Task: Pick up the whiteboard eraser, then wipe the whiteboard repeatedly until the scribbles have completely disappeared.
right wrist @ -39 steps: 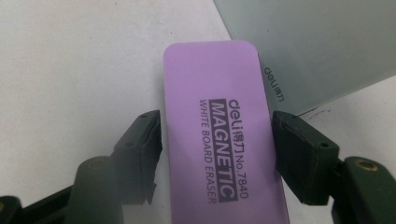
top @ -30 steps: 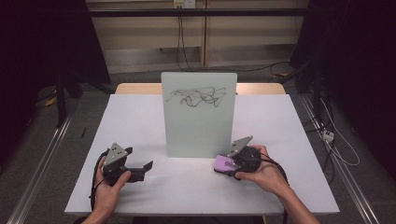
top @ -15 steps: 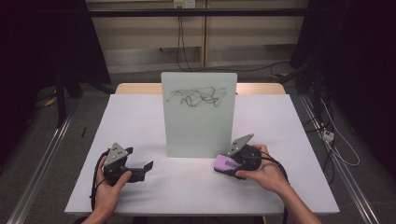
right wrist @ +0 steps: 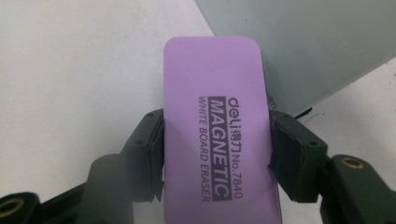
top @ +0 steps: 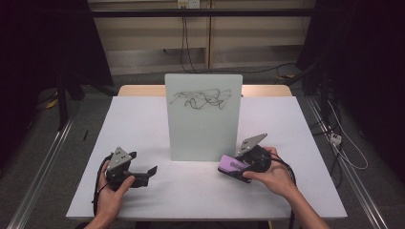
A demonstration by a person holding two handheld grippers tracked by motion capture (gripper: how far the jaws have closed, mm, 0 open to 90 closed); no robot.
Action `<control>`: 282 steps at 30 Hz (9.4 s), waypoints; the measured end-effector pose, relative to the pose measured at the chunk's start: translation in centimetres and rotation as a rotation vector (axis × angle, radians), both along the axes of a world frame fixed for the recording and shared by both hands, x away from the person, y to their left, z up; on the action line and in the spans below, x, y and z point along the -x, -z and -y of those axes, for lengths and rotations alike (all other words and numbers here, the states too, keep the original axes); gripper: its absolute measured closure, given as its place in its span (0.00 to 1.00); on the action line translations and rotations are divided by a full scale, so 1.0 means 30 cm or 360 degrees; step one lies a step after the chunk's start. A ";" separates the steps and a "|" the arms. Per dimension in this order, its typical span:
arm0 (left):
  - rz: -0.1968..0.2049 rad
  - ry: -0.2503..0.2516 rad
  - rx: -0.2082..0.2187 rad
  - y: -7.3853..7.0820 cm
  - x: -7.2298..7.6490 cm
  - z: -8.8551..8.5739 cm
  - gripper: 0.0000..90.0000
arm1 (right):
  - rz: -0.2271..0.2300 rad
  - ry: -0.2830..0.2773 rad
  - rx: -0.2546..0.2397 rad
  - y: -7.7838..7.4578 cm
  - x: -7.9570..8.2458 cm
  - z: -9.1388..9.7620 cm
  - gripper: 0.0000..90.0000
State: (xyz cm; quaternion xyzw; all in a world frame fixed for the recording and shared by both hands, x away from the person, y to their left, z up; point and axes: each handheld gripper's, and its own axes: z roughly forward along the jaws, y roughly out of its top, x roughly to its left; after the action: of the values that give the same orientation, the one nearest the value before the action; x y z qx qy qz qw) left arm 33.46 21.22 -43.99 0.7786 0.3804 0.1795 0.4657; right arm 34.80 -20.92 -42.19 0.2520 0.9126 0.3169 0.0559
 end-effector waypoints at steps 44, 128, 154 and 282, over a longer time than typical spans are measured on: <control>-0.0004 -0.0013 0.0000 -0.001 0.002 -0.016 0.05 | 0.0222 0.0128 -0.0304 -0.114 0.026 0.017 0.46; -0.0031 0.0003 -0.0007 0.006 -0.005 -0.010 0.06 | 0.0768 0.0256 -0.0366 -0.534 -0.203 0.024 0.46; -0.0018 0.0001 -0.0004 0.001 -0.001 -0.014 0.06 | 0.0753 0.0216 -0.0256 -0.499 -0.206 -0.011 0.46; -0.0015 0.0001 -0.0020 -0.001 0.001 -0.018 0.06 | 0.0533 0.0043 -0.0131 -0.294 -0.172 -0.218 0.47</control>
State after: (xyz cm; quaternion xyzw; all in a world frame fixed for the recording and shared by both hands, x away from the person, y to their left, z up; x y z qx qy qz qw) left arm 33.44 21.76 -43.95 0.7825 0.3812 0.1781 0.4590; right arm 39.95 -14.38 -33.37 0.2099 0.8734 0.3907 0.2012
